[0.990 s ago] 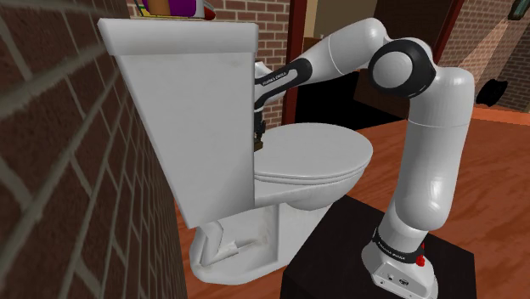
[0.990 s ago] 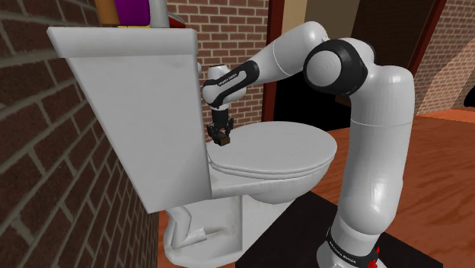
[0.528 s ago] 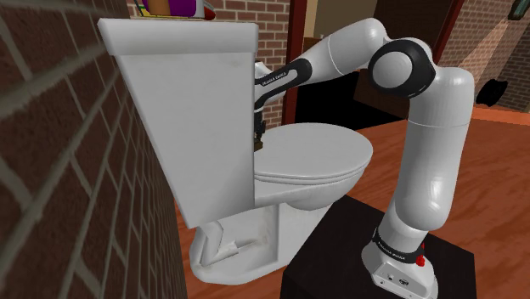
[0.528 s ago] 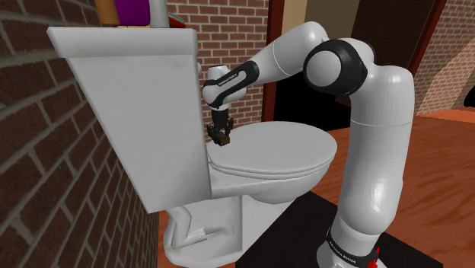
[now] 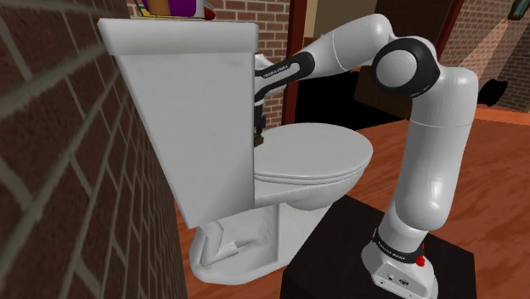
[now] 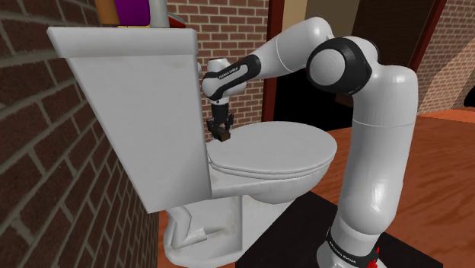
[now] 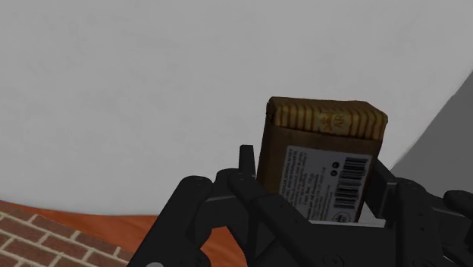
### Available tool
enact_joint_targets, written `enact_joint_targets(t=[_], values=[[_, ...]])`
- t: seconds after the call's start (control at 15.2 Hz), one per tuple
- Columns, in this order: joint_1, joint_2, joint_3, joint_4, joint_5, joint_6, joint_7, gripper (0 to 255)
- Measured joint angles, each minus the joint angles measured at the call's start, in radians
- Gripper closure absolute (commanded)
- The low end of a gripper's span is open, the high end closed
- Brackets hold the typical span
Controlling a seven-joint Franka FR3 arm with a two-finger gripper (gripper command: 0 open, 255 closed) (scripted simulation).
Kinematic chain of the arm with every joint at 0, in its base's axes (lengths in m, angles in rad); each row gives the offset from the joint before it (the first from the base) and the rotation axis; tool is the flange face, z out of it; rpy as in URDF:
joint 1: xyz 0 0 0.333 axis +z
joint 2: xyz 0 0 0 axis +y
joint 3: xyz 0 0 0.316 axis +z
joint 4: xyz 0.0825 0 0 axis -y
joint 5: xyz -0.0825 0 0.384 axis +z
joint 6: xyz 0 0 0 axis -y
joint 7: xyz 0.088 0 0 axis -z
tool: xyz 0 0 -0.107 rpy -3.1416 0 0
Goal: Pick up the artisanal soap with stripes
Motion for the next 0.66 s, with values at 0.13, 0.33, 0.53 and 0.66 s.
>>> enact_joint_targets(t=[0.13, 0.33, 0.53, 0.66], values=[[0.001, -0.013, 0.0, 0.011, 0.0, -0.024, 0.001, 255], [0.001, -0.021, 0.0, 0.039, 0.0, -0.06, 0.0, 255], [0.002, -0.03, 0.001, 0.071, 0.0, -0.101, 0.001, 255], [0.001, -0.034, 0.001, 0.087, 0.0, -0.121, 0.0, 255]])
